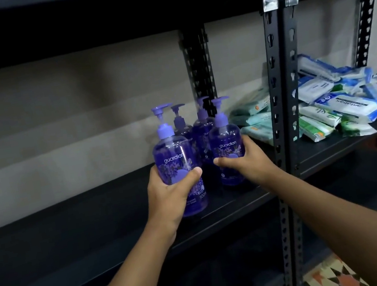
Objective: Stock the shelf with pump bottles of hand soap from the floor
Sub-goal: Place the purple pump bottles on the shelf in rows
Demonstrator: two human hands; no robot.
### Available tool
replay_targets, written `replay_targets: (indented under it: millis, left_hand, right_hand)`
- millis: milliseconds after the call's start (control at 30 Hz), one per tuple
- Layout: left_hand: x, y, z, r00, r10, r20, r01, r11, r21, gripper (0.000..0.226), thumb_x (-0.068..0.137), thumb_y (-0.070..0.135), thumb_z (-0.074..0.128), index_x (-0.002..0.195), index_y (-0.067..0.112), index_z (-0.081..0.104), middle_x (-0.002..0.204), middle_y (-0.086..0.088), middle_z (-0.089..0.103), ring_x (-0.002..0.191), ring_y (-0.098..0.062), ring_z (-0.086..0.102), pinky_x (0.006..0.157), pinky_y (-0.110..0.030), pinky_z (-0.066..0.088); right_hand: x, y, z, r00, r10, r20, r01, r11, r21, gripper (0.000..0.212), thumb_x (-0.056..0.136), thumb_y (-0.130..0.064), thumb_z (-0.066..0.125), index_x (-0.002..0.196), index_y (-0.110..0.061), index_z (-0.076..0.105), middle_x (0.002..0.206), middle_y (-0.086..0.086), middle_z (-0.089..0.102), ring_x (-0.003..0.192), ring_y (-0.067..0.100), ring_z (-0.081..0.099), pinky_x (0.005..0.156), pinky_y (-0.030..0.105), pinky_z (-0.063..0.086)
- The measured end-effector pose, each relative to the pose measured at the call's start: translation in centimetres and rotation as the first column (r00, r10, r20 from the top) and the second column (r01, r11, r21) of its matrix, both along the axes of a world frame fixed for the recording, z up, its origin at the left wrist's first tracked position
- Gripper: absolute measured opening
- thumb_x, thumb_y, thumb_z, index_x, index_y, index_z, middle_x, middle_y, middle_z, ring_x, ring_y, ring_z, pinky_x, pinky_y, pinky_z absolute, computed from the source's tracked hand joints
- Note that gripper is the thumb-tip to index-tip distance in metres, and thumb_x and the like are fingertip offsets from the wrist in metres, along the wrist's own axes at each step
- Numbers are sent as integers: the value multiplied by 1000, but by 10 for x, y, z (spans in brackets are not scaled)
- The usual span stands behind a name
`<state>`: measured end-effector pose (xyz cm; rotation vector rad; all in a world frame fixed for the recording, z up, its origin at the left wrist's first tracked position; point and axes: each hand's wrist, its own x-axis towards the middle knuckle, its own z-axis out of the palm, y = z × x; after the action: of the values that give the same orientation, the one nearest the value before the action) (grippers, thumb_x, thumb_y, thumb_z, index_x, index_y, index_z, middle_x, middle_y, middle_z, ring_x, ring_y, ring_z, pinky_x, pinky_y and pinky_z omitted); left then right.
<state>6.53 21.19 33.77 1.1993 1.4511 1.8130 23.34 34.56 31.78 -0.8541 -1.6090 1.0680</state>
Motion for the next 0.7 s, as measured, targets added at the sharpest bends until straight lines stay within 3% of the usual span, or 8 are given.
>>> replay_targets:
  millis: [233, 367, 433, 567, 700]
  left_hand:
    - [0, 2, -8, 1000, 12, -3, -12, 1000, -10, 45, 75, 17, 87, 112, 21, 63, 101, -1, 75, 88, -17, 74, 79, -33, 59]
    - [3, 3, -16, 1000, 14, 6, -14, 1000, -16, 46, 75, 18, 88, 112, 22, 63, 101, -1, 75, 90, -18, 74, 81, -33, 59]
    - [6, 3, -20, 1000, 18, 20, -18, 1000, -18, 46, 74, 18, 88, 112, 22, 63, 100, 0, 75, 89, -17, 74, 78, -31, 58]
    - [9, 6, -29, 998, 20, 62, -18, 999, -31, 45, 74, 19, 88, 112, 23, 63, 99, 0, 75, 86, -15, 74, 75, -30, 57]
    - [12, 11, -38, 993, 28, 118, -23, 999, -44, 42, 75, 19, 87, 110, 21, 64, 98, -1, 76, 85, -16, 74, 78, -35, 58]
  right_hand:
    - [5, 15, -18, 998, -50, 41, 52, 998, -38, 80, 73, -23, 90, 140, -20, 47, 121, -4, 68, 105, 9, 69, 92, 27, 55]
    - [9, 12, -29, 959, -151, 240, 163, 986, -32, 112, 54, -46, 95, 143, -15, 36, 136, 2, 52, 119, 18, 58, 105, 38, 48]
    - [11, 8, -34, 921, -212, 326, 227, 974, -7, 99, 59, -42, 95, 136, -12, 40, 133, 4, 51, 119, 21, 56, 102, 36, 47]
    - [10, 13, -33, 889, -243, 388, 260, 966, 11, 80, 66, -42, 92, 126, -13, 47, 121, 1, 60, 101, 18, 59, 83, 30, 47]
    - [2, 27, -26, 862, -268, 431, 289, 957, 16, 82, 68, -43, 91, 130, -12, 48, 125, 5, 64, 113, 26, 62, 90, 34, 50]
